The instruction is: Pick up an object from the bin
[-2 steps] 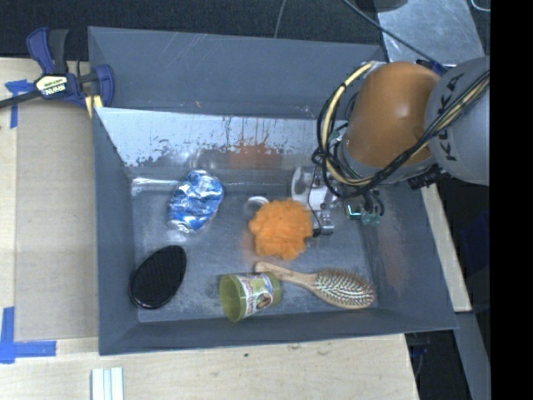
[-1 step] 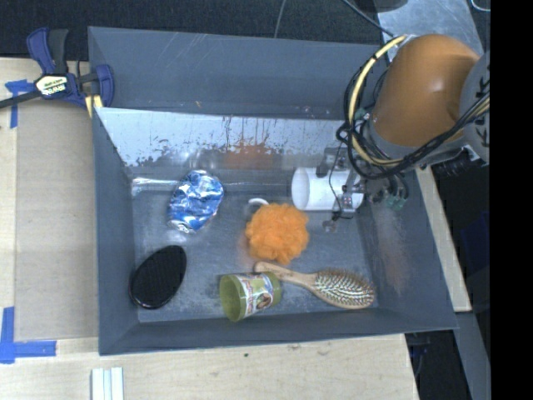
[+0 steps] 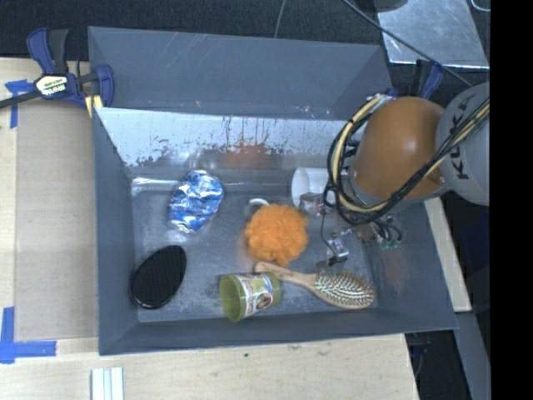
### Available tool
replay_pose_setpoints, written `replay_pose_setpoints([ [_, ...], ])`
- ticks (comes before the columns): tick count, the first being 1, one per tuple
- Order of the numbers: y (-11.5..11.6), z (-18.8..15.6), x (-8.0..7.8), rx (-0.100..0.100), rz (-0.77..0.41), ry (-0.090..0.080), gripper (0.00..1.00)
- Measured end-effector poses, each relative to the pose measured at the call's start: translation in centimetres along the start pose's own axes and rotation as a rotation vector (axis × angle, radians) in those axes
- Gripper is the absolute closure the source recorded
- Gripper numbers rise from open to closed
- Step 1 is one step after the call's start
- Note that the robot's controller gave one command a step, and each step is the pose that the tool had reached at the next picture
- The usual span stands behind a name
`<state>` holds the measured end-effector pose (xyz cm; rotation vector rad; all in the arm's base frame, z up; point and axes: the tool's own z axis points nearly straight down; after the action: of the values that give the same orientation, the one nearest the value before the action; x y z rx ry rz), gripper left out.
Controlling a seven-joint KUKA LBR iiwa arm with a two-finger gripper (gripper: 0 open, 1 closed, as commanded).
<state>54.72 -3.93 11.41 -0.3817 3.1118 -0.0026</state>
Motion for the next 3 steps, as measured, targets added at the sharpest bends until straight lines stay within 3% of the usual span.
replay_pose_setpoints([
  [1, 6.5, 3.4, -6.9, -0.002, -0.141, -0.006, 0.00],
  [2, 6.1, 3.3, -6.7, 0.001, -0.134, -0.005, 1.00],
  [3, 11.4, 1.0, -4.5, -0.002, -0.195, -0.008, 1.00],
])
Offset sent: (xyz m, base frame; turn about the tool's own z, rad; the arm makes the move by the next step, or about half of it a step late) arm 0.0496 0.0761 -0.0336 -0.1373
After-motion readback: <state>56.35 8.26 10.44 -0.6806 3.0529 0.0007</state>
